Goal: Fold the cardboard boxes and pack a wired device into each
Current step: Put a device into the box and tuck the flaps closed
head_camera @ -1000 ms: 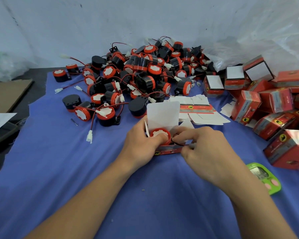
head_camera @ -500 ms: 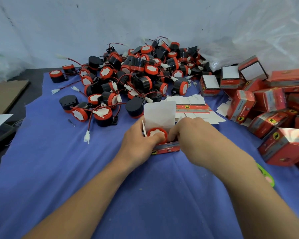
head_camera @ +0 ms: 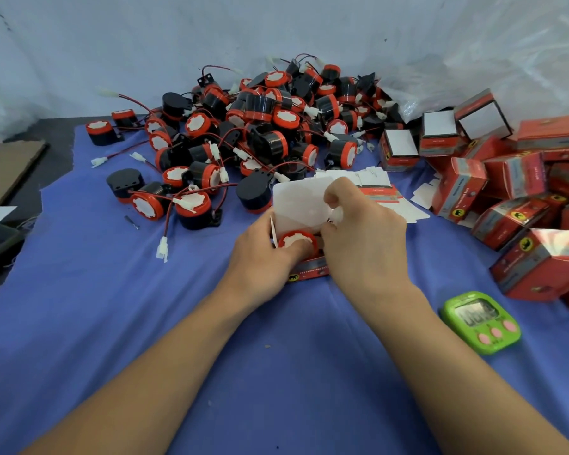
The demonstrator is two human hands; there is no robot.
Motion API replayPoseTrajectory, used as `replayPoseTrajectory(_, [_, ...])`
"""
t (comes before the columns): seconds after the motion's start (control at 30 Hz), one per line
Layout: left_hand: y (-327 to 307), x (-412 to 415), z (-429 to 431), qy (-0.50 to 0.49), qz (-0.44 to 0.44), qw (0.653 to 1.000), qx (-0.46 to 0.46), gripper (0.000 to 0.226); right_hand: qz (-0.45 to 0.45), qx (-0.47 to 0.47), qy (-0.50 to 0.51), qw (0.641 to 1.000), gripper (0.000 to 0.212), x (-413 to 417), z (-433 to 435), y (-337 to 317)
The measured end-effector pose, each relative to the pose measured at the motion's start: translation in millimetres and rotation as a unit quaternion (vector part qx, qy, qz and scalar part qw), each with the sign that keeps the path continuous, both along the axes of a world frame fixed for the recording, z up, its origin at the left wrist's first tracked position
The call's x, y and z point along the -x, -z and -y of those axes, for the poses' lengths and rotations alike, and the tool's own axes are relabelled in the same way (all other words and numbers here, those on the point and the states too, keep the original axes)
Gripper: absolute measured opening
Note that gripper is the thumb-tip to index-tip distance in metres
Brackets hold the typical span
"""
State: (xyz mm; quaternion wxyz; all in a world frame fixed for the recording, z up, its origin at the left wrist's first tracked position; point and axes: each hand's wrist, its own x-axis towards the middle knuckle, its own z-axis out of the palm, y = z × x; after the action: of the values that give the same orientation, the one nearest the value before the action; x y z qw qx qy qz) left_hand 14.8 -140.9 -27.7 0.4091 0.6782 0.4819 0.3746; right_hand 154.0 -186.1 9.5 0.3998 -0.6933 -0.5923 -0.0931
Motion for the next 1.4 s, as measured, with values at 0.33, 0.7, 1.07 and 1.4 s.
replayPoseTrajectory(0.33, [1.9,0.1,2.0,0.000,0.009,1.000,-0.002,0.038,-0.059,0.195,-0.177,0.963,0.010,-17.7,5.4,-3.2])
replayPoseTrajectory(0.7, [-2.4,-1.1,2.5,-0.002,0.000,1.000,0.017,0.044,0.192,0.088,-0.075,0.975,0.024,22.8,29.8,-36.7])
replayPoseTrajectory(1.07, [-3.1,-1.1,4.2,0.003,0.004,1.000,0.023,0.048,0.254,0.197,0.008,0.947,0.026,2.1,22.4,-25.7])
replayPoseTrajectory(1.4, [-4.6,-1.9,4.1,-0.008,-0.005,1.000,0.020,0.048,0.358,0.279,-0.107,0.885,0.025,-0.1,7.8,-44.6])
